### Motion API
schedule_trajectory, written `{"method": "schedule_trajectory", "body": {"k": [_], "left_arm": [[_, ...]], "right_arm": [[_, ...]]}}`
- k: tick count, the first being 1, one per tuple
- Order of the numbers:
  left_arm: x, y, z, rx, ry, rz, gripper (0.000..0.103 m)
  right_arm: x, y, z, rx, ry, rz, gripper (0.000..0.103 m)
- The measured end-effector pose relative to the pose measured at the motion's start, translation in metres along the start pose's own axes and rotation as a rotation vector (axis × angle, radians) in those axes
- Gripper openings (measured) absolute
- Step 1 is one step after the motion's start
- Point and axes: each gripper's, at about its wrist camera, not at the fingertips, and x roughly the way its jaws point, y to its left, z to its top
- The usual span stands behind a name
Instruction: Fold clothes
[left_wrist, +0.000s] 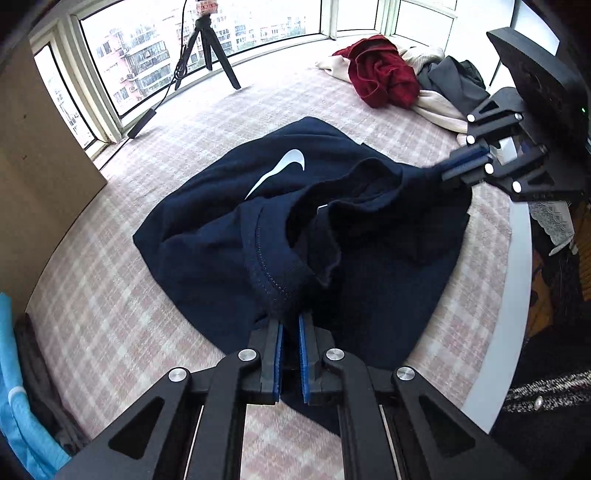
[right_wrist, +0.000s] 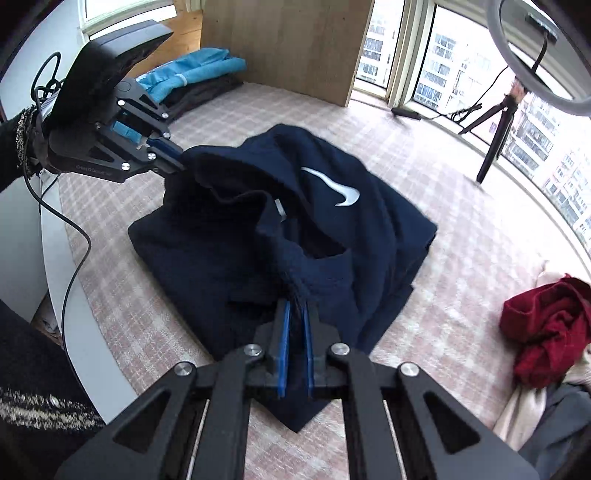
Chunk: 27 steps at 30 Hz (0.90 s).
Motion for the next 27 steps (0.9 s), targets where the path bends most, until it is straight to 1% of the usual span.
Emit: {"method": "schedule_trajectory", "body": {"k": [3, 4, 6, 7, 8, 10, 11, 12, 13, 14, 15, 16, 17, 20, 22, 23, 25, 26, 27], "left_arm": [[-0.026, -0.011, -0.019, -0.003, -0.006, 0.013, 0.007], [-0.029, -0.016, -0.026, -0.018, -0.010, -0.001, 0.007], [-0.021, -0.025, -0.042, -0.024, 0.009, -0.071, 0.009], [-0.013, -0.030, -0.050, -0.017, 0.028, -0.095, 0.012], [-0.001, -0.032, -0.055, -0.010, 0.062, -0.080, 0.012], [0.014, -0.035, -0.062, -0.005, 0.126, -0.041, 0.014], [0.010, -0.033, -0.064, -0.012, 0.116, -0.030, 0.013], [0.005, -0.030, -0.066, -0.018, 0.105, -0.020, 0.014], [0.000, -0.026, -0.067, -0.025, 0.089, -0.008, 0.018], [-0.009, -0.020, -0.068, -0.033, 0.052, 0.011, 0.034], [-0.015, -0.012, -0.068, -0.048, 0.024, 0.031, 0.050], [-0.017, -0.003, -0.067, -0.070, 0.009, 0.040, 0.053], [-0.016, 0.006, -0.065, -0.096, 0.004, 0.027, 0.053], [-0.008, 0.026, -0.061, -0.157, -0.007, -0.010, 0.053], [0.003, 0.030, -0.060, -0.175, -0.007, -0.047, 0.053], [0.009, 0.031, -0.060, -0.184, -0.004, -0.073, 0.050], [0.021, 0.035, -0.060, -0.218, 0.020, -0.164, 0.032], [0.025, 0.037, -0.061, -0.240, 0.032, -0.196, 0.019], [0.028, 0.036, -0.063, -0.253, 0.038, -0.199, 0.019]], "right_arm": [[-0.032, 0.001, 0.000, -0.066, -0.020, -0.035, 0.007], [-0.040, 0.003, -0.001, -0.090, -0.022, -0.042, 0.007], [-0.041, 0.011, -0.009, -0.127, -0.008, -0.010, 0.007], [-0.030, 0.015, -0.013, -0.130, 0.043, 0.019, 0.007], [-0.016, 0.020, -0.019, -0.146, 0.104, 0.029, 0.008], [0.007, 0.029, -0.035, -0.188, 0.201, -0.024, 0.010], [0.009, 0.029, -0.040, -0.190, 0.231, -0.023, 0.010], [0.005, 0.026, -0.043, -0.164, 0.220, -0.013, 0.011], [-0.005, 0.018, -0.042, -0.106, 0.187, -0.007, 0.014], [-0.014, 0.010, -0.042, -0.048, 0.154, 0.001, 0.018], [-0.022, 0.001, -0.040, 0.015, 0.121, 0.018, 0.025], [-0.027, -0.008, -0.038, 0.068, 0.093, 0.026, 0.034], [-0.031, -0.016, -0.035, 0.119, 0.067, 0.033, 0.037], [-0.026, -0.031, -0.029, 0.205, 0.051, 0.026, 0.037], [-0.016, -0.038, -0.030, 0.249, 0.066, 0.037, 0.038], [-0.010, -0.039, -0.032, 0.273, 0.076, 0.040, 0.038], [0.005, -0.040, -0.039, 0.315, 0.111, 0.044, 0.038], [0.011, -0.039, -0.044, 0.325, 0.133, 0.036, 0.038], [0.015, -0.037, -0.048, 0.332, 0.145, 0.039, 0.038]]}}
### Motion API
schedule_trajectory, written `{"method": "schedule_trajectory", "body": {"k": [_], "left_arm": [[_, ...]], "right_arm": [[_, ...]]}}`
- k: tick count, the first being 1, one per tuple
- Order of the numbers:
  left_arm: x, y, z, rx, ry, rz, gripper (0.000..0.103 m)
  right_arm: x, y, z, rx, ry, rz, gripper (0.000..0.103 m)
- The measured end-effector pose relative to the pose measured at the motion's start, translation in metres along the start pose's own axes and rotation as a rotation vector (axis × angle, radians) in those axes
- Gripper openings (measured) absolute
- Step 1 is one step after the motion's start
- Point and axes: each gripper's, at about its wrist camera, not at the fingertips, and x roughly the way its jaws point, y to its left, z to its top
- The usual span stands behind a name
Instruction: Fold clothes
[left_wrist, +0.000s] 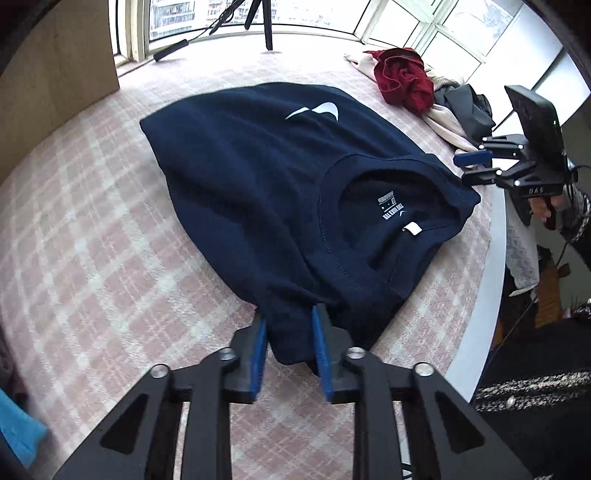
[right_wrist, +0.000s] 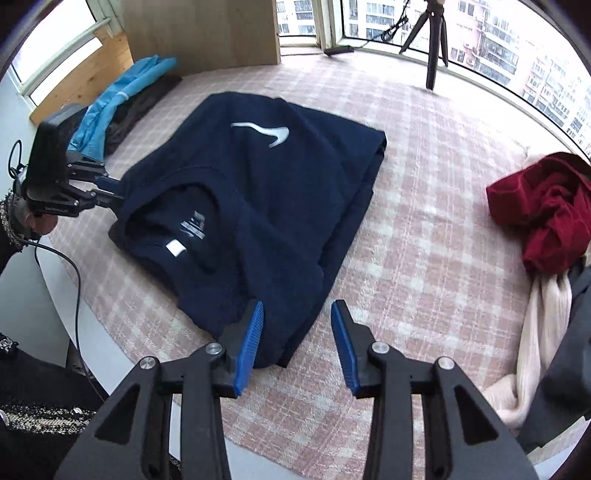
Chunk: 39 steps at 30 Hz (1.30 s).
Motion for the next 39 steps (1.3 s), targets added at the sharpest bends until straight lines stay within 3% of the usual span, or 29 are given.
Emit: {"method": "schedule_trajectory", "body": {"k": [3, 7, 8, 9, 10, 12, 14, 15, 17, 18, 20, 23, 24, 27, 31, 34, 39], "left_arm": [[-0.003, -0.001, -0.007, -0.032, -0.010, -0.028, 0.011], [-0.022, 0.006, -0.005, -0.141, -0.070, -0.163, 0.010], [-0.028, 0.007, -0.005, -0.169, -0.089, -0.201, 0.009], [-0.036, 0.007, -0.004, -0.197, -0.111, -0.236, 0.009], [-0.044, 0.007, -0.004, -0.224, -0.137, -0.282, 0.009], [-0.055, 0.005, -0.009, -0.249, -0.196, -0.373, 0.009], [-0.044, 0.002, -0.022, -0.239, -0.183, -0.355, 0.010], [-0.028, 0.003, -0.029, -0.244, -0.131, -0.314, 0.010], [0.000, 0.008, -0.041, -0.254, -0.023, -0.196, 0.012], [0.001, 0.013, -0.043, -0.270, -0.003, -0.177, 0.017], [-0.010, 0.019, -0.044, -0.272, -0.009, -0.146, 0.019], [-0.047, 0.017, -0.031, -0.177, -0.044, -0.011, 0.029], [-0.056, 0.016, -0.023, -0.153, -0.053, 0.018, 0.031], [-0.064, 0.002, 0.014, -0.025, -0.070, 0.092, 0.032], [-0.043, -0.006, 0.077, 0.108, -0.110, 0.135, 0.042], [-0.019, 0.025, 0.114, 0.063, -0.110, 0.218, 0.048], [0.020, 0.097, 0.132, -0.135, -0.041, 0.166, 0.048]], "right_arm": [[0.009, 0.003, -0.012, 0.024, -0.007, 0.025, 0.040], [0.019, 0.019, -0.015, -0.052, -0.023, -0.017, 0.042], [0.020, 0.023, -0.013, -0.075, -0.023, -0.022, 0.037], [0.020, 0.027, -0.012, -0.095, -0.024, -0.029, 0.008], [0.015, 0.029, -0.009, -0.105, -0.030, -0.048, 0.003], [-0.002, 0.032, -0.006, -0.146, -0.076, -0.115, 0.003], [-0.018, 0.035, -0.005, -0.185, -0.117, -0.177, 0.004], [-0.015, 0.034, -0.005, -0.193, -0.092, -0.168, 0.004], [-0.001, 0.029, -0.009, -0.167, 0.019, -0.081, 0.009], [0.003, 0.027, -0.011, -0.155, 0.070, -0.039, 0.014], [-0.005, 0.026, -0.015, -0.159, 0.086, 0.029, 0.017], [-0.034, 0.003, -0.006, -0.045, -0.010, 0.166, 0.032], [-0.043, -0.009, -0.001, 0.011, -0.060, 0.193, 0.043], [-0.040, -0.048, 0.036, 0.162, -0.186, 0.216, 0.045], [0.011, -0.088, 0.103, 0.245, -0.185, 0.148, 0.045], [0.047, -0.104, 0.129, 0.303, -0.141, 0.165, 0.045], [0.097, -0.124, 0.151, 0.395, -0.054, 0.236, 0.045]]}}
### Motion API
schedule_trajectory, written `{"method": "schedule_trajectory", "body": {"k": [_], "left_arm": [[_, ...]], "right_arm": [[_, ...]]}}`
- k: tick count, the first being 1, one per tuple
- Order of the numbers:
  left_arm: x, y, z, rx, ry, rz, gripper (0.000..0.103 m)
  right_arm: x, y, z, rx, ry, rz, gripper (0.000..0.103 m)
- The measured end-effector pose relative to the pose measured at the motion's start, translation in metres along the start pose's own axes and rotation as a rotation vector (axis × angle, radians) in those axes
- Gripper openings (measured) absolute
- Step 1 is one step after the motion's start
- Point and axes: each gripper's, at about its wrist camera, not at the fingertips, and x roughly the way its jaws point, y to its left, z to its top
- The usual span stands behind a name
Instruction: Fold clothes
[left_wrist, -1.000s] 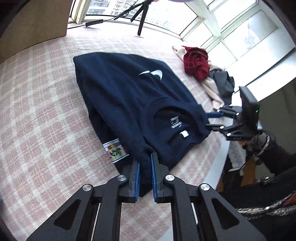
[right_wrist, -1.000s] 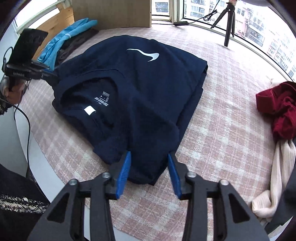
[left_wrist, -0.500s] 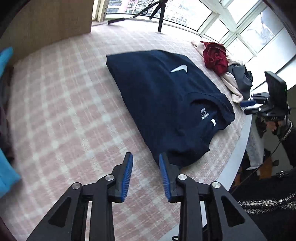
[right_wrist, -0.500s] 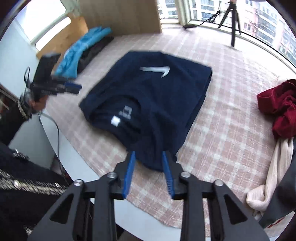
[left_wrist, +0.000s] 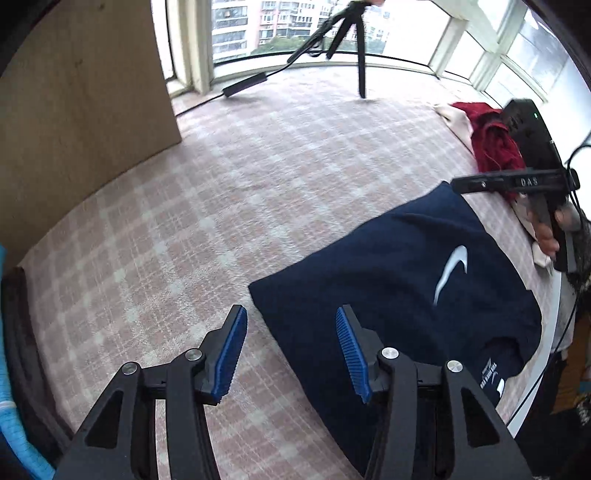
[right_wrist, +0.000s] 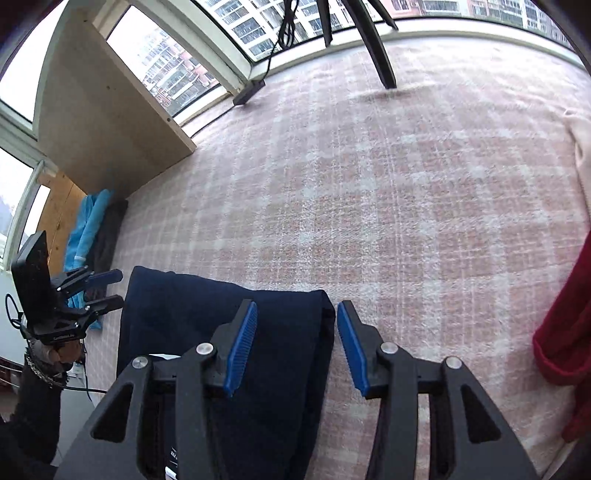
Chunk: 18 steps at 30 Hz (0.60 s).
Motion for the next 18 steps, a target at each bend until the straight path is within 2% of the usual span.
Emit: {"method": "schedule_trajectory", "body": {"k": [3, 5, 7, 8, 11, 13, 15, 18], "left_arm": [[0.015, 0.020, 0.003, -0.076, 0.018, -0.068, 0.048], [0.020, 0.025, 0.004, -0.098, 0.013, -0.127, 0.043], [0.020, 0.024, 0.006, -0.096, 0.005, -0.148, 0.022], [0.019, 0.022, 0.006, -0.093, -0.001, -0.151, 0.005], [0.011, 0.017, 0.004, -0.061, -0.039, -0.147, 0.006], [0.009, 0.021, -0.001, -0.060, -0.048, -0.125, 0.006], [0.018, 0.032, -0.004, -0.093, -0.024, -0.093, 0.000], [0.023, 0.043, -0.005, -0.138, 0.000, -0.092, 0.000]], "right_arm": [[0.009, -0.008, 0.001, 0.039, 0.014, 0.067, 0.045], [0.009, -0.009, 0.001, 0.052, 0.007, 0.108, 0.040], [0.008, -0.008, -0.001, 0.057, 0.000, 0.154, 0.012], [0.004, -0.005, -0.003, 0.051, -0.016, 0.155, 0.011], [-0.011, 0.003, -0.006, 0.023, -0.084, 0.161, 0.009], [-0.025, -0.006, -0.007, 0.019, -0.161, 0.123, 0.009], [-0.010, -0.029, -0.005, 0.127, -0.147, 0.103, 0.009], [-0.003, -0.024, -0.002, 0.127, -0.108, 0.077, 0.009]]}}
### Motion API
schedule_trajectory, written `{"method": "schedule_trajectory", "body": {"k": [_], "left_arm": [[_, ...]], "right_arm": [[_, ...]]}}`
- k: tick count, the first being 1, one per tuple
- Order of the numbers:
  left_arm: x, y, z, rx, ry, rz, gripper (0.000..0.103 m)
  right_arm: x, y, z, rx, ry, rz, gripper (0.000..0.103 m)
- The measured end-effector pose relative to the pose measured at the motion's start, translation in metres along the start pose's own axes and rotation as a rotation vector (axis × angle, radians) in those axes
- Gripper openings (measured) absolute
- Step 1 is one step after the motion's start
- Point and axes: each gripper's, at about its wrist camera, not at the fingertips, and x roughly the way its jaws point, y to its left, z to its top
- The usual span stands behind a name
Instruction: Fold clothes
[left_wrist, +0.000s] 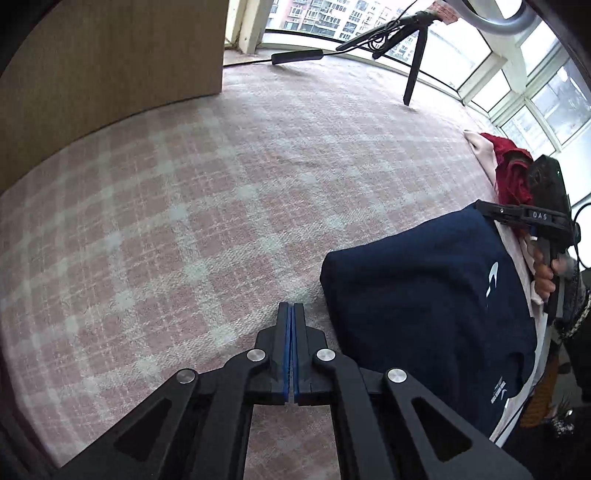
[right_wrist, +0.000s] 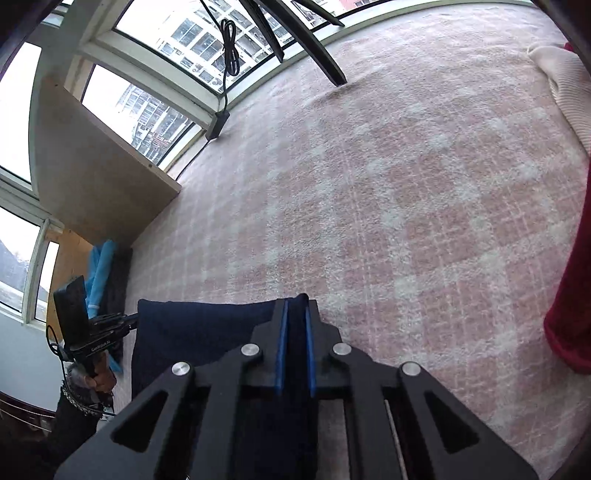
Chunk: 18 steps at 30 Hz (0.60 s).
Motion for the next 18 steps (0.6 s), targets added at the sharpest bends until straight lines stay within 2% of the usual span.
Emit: {"method": "schedule_trajectory", "body": {"k": [2, 4, 6, 8, 11, 12, 14, 15, 17, 18], "left_arm": [[-0.006, -0.001, 0.002, -0.004, -0.013, -0.027, 0.001], [-0.013, -0.004, 0.004, -0.005, -0.028, -0.053, 0.019], [-0.019, -0.011, 0.007, 0.000, -0.042, -0.073, 0.041], [-0.015, -0.020, 0.011, 0.026, -0.036, -0.055, 0.045], [0.002, -0.022, 0.015, -0.004, 0.002, -0.096, 0.041], [0.008, -0.021, 0.016, -0.014, 0.022, -0.101, 0.030], [0.012, -0.026, 0.015, -0.003, 0.028, -0.082, 0.006], [0.013, -0.028, 0.015, 0.008, 0.024, -0.069, 0.006], [0.009, -0.037, 0.013, 0.054, 0.010, -0.023, 0.005], [0.006, -0.042, 0.012, 0.085, 0.001, 0.010, 0.005]], "right_arm": [[0.005, 0.003, 0.002, 0.001, 0.024, -0.018, 0.013], [-0.007, 0.005, 0.006, 0.016, 0.022, -0.009, 0.021], [-0.016, 0.005, 0.008, 0.014, 0.013, -0.015, 0.027], [-0.018, 0.006, 0.011, 0.013, 0.025, -0.010, 0.031], [-0.009, 0.008, 0.010, 0.001, 0.068, -0.052, 0.031], [-0.004, 0.008, 0.009, -0.004, 0.084, -0.070, 0.031], [0.001, 0.009, 0.006, -0.005, 0.083, -0.051, 0.031], [0.004, 0.010, 0.004, -0.005, 0.082, -0.041, 0.031], [0.003, 0.018, 0.001, -0.040, 0.059, -0.025, 0.007], [0.001, 0.024, -0.001, -0.071, 0.036, -0.023, 0.005]]}}
